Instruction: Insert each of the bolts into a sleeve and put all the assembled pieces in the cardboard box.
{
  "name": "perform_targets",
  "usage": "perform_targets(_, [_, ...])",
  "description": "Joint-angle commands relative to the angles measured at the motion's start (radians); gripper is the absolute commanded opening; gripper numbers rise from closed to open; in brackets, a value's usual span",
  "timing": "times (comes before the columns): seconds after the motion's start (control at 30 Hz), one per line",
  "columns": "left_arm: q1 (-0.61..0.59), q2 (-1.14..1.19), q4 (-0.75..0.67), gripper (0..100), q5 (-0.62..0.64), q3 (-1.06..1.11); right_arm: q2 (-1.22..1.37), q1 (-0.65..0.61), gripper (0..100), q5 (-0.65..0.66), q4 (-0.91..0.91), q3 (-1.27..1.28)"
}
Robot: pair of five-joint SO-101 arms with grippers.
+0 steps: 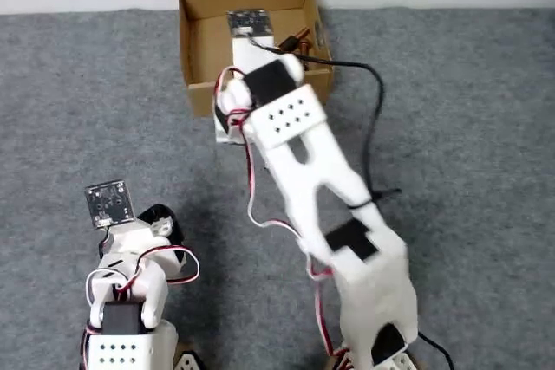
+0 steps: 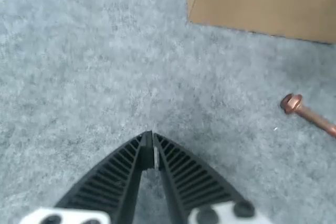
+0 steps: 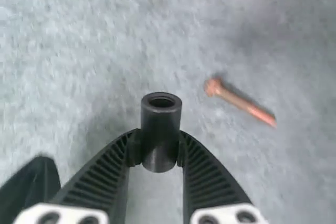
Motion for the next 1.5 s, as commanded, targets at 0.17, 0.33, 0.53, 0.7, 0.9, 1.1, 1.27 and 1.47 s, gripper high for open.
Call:
perform_targets(0.17, [0.028, 0.003, -0.051, 0, -0.003, -0.033, -0.602, 0.028, 0.8, 0.003, 0.033, 0.568])
perform_targets(0.33, [0.071, 0.011, 0.017, 0, 0.002, -0.157, -0.881, 0.162, 0.8, 0.008, -0.047, 0.901])
perform_targets(0.53, [0.12, 0.018, 0.203, 0, 0.044, -0.36, -1.208, 0.315, 0.8, 0.009, -0.185, 1.269])
perform_targets(0.7, [0.133, 0.184, 0.244, 0, 0.055, -0.473, -1.468, 0.414, 0.8, 0.011, -0.249, 1.444])
perform_targets(0.9, [0.242, 0.552, 0.373, 0, 0.164, -0.78, -1.69, 0.499, 0.8, 0.011, -0.251, 1.516])
perform_targets(1.1, [0.339, 0.914, 0.397, 0, 0.178, -0.969, -1.885, 0.611, 0.8, 0.011, -0.243, 1.614])
perform_targets(1.27, [0.39, 1.158, 0.394, 0, 0.298, -1.104, -2.055, 0.642, 0.8, 0.008, -0.242, 1.734])
perform_targets(1.47, [0.462, 1.424, 0.404, 6, 0.512, -1.346, -2.203, 0.653, 0.8, -0.005, -0.234, 1.867])
